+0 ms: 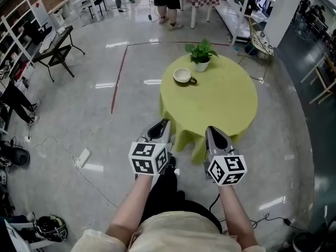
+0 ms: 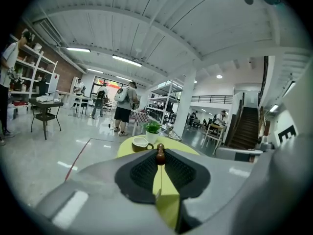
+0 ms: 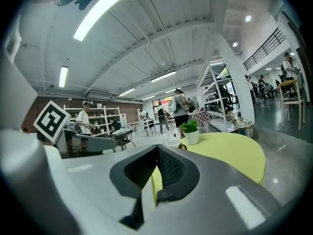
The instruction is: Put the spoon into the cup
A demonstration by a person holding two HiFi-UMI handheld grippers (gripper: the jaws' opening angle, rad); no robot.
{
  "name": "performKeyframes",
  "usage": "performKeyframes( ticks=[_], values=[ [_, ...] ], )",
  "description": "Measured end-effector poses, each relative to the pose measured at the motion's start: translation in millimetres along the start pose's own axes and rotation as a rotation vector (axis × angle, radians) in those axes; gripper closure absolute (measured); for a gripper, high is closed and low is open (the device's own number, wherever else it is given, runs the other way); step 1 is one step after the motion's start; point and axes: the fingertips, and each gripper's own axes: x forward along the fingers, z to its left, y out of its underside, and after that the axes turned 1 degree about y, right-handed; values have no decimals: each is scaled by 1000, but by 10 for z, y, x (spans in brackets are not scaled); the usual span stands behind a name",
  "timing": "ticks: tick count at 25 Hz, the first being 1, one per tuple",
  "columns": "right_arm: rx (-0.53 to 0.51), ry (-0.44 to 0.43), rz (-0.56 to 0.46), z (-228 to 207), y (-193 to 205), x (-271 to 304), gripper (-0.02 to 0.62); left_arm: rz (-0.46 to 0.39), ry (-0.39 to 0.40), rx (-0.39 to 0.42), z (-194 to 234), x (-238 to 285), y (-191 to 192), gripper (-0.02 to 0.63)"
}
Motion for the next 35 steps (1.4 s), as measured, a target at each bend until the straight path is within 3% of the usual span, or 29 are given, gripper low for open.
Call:
performKeyframes(
  ticks=[15,35],
  values=[
    [43,44,59,-343,-22,1069,594,51,26,-20,613,974,-294,560],
    [58,106,88,-620,-105,1861,594,73,82,-30,1059,1723,-622,560]
  ],
)
